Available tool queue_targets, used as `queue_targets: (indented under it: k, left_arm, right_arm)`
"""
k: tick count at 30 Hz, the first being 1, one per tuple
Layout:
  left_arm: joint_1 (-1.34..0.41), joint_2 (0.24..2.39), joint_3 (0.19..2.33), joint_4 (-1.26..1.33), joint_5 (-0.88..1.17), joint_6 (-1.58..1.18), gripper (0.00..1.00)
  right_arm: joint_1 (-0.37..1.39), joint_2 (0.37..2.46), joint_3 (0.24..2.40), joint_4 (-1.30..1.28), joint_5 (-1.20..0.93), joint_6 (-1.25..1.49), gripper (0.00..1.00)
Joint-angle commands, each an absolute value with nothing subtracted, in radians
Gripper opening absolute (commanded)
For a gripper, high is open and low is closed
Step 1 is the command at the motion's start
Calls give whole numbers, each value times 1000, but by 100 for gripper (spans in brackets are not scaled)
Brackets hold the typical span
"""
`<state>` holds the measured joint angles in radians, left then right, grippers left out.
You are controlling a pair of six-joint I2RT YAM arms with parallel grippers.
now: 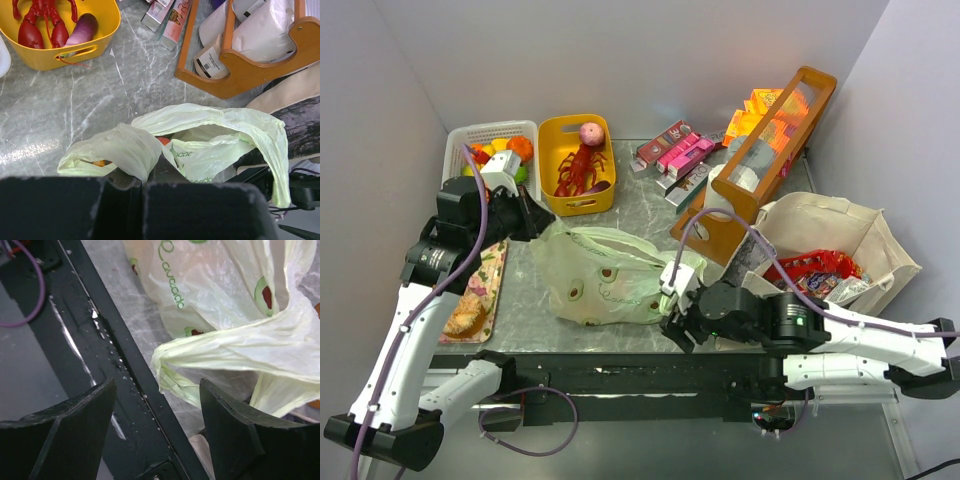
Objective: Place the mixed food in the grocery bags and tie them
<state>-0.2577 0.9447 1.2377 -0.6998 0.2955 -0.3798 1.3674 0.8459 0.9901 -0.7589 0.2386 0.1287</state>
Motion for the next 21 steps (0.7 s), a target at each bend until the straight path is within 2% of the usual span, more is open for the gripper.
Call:
queue_targets:
  k: [1, 4, 7, 10, 11, 14, 17, 21]
  left_arm:
    - [-250, 937, 1247, -672, 322, -357, 1]
    - [-249, 934, 1246, -673, 327, -351, 1]
    - [-249, 927, 1235, -663, 327, -334, 1]
    - [-249, 917, 1233, -658, 318, -322, 1]
    - [-249, 913, 1239, -657, 304, -315, 1]
    - [-249, 899, 1253, -649, 246, -292, 1]
    - [-249, 879, 1252, -637, 177, -278, 1]
    - [-249, 854, 1220, -617, 56, -282, 1]
  right_arm:
    - [1374, 893, 973, -654, 325, 104, 77]
    - [1373, 946, 957, -612, 469, 89, 80]
    - [1364, 980, 959, -565, 523, 60, 71]
    - [1344, 1003, 1018, -581, 549, 31, 37]
    - [1339, 1011, 1063, -595, 586, 23, 17]
    - [1335, 1000, 1181, -652, 650, -37, 0]
    - [1333, 964, 1299, -660, 721, -101, 0]
    - [1295, 904, 1338, -580, 735, -163, 0]
